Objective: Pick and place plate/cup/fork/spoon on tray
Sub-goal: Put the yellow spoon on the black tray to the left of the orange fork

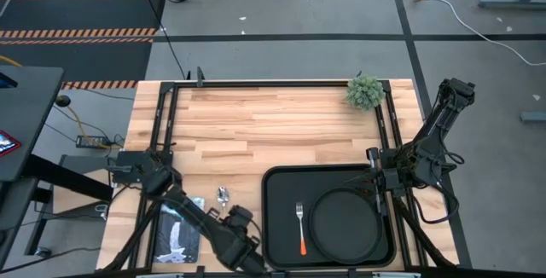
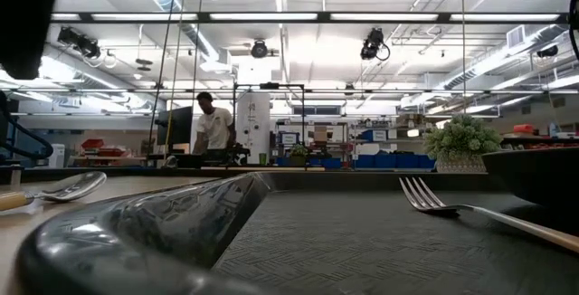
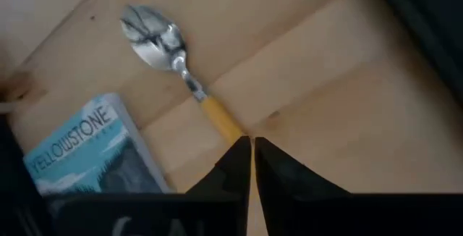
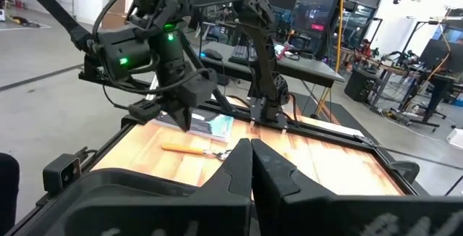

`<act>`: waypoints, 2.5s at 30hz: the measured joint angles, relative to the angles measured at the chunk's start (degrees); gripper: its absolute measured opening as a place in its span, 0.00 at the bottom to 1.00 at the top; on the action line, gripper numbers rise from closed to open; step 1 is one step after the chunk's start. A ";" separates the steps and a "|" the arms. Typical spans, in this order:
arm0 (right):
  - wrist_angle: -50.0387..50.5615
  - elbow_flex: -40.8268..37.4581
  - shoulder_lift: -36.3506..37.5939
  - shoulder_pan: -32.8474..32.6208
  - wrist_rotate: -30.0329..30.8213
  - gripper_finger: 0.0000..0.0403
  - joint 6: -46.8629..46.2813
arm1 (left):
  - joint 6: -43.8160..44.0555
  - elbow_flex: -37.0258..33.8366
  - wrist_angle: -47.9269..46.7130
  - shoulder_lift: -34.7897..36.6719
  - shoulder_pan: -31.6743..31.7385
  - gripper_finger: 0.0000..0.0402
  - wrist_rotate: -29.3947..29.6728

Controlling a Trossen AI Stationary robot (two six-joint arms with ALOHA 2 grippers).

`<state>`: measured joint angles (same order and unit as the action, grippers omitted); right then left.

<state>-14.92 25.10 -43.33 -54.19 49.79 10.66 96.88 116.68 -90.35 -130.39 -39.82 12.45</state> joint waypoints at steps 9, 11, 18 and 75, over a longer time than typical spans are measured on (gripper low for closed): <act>-0.03 0.00 0.00 0.04 -0.01 0.01 0.01 | 6.11 -7.88 0.88 3.58 -2.03 0.01 1.08; -0.06 0.00 0.00 0.05 -0.01 0.01 0.01 | 7.97 -11.44 1.74 5.92 -2.05 0.01 1.28; -0.04 0.00 0.00 0.05 -0.01 0.01 0.02 | 15.41 -27.29 13.02 16.49 -2.07 0.02 2.20; -0.30 -0.02 0.00 0.04 -1.91 0.01 -0.42 | 27.48 -42.56 35.04 18.40 2.15 0.15 -0.87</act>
<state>-15.22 25.08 -43.33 -54.15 47.88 10.24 124.36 74.12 -55.31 -111.98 -37.67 11.57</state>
